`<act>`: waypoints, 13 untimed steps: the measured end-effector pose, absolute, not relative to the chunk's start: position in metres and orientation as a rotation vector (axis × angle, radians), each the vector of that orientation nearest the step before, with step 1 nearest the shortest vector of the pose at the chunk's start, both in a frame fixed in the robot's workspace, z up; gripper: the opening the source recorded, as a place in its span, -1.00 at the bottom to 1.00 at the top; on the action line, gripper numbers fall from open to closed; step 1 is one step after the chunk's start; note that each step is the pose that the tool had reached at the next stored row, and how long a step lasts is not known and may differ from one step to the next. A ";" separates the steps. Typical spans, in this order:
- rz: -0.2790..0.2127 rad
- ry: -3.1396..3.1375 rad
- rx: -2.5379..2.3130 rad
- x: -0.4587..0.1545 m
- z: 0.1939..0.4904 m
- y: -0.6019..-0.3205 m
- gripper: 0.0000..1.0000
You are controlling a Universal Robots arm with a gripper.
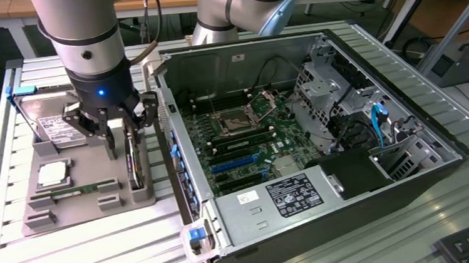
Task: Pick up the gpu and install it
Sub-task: 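Pick up the gpu and move the gpu toward the slot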
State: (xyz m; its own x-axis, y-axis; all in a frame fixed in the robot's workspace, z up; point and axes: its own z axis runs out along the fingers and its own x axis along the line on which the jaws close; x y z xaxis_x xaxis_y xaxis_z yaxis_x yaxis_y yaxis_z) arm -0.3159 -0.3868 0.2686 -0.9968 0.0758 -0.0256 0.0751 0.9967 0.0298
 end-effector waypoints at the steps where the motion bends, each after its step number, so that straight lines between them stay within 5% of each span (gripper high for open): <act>1: 0.045 3.112 0.118 -0.316 0.268 -0.387 -0.04; 13: 0.041 3.112 0.118 -0.316 0.263 -0.387 -0.04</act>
State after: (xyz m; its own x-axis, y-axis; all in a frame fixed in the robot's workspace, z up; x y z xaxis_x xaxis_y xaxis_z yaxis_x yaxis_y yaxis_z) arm -0.3159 -0.3868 0.2632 -0.9968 0.0758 -0.0258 0.0751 0.9968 0.0275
